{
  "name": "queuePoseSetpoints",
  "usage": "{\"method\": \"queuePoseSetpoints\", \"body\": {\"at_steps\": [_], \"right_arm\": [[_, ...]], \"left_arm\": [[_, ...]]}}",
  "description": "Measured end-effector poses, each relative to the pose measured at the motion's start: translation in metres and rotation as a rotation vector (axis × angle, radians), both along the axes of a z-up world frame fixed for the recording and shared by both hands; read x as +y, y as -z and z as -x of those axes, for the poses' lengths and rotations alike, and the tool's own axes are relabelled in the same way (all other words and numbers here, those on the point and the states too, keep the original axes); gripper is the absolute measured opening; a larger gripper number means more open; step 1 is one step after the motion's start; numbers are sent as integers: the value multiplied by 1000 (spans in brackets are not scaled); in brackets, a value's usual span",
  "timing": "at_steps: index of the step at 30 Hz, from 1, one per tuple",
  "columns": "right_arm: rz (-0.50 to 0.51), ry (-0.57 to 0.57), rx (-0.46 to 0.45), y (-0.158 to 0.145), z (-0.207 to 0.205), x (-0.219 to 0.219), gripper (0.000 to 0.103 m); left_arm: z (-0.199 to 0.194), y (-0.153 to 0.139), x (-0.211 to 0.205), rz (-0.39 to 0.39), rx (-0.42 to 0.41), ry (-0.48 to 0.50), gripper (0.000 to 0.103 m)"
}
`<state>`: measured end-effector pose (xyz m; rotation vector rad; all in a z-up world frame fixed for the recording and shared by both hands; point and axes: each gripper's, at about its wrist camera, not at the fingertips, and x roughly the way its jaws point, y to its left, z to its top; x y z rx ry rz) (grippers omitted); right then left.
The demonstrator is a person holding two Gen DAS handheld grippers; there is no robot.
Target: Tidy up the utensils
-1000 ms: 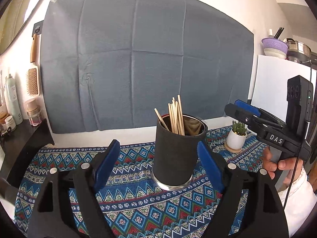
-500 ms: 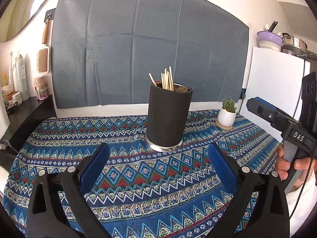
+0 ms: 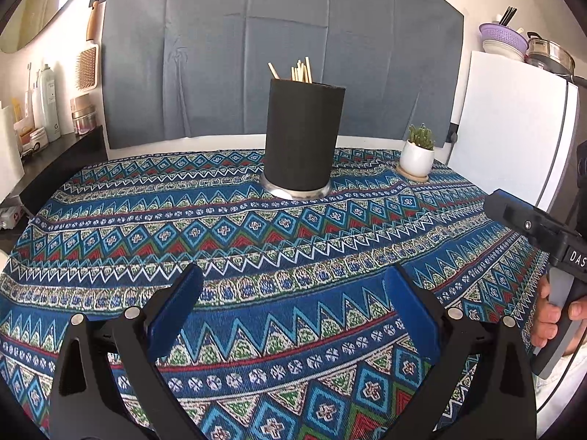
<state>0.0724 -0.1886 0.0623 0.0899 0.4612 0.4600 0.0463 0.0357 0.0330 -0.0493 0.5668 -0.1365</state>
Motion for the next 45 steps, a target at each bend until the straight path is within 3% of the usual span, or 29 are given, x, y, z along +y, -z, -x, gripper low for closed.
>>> {"method": "queuePoseSetpoints", "body": {"at_steps": [5, 10, 16, 19, 32, 45], "right_arm": [[48, -42, 1, 14, 18, 3, 94], [48, -28, -30, 15, 31, 0, 95], [56, 3, -15, 27, 38, -2, 95], [76, 34, 16, 35, 37, -2, 95], [94, -7, -116, 34, 63, 4, 95], [56, -8, -80, 34, 56, -3, 95]], "left_arm": [[21, 2, -8, 45, 3, -2, 97], [29, 9, -18, 24, 62, -56, 97], [39, 18, -24, -35, 15, -75, 97], [40, 18, -21, -13, 4, -68, 97], [49, 16, -27, -27, -37, -65, 97], [52, 15, -29, -51, -57, -78, 97]]}}
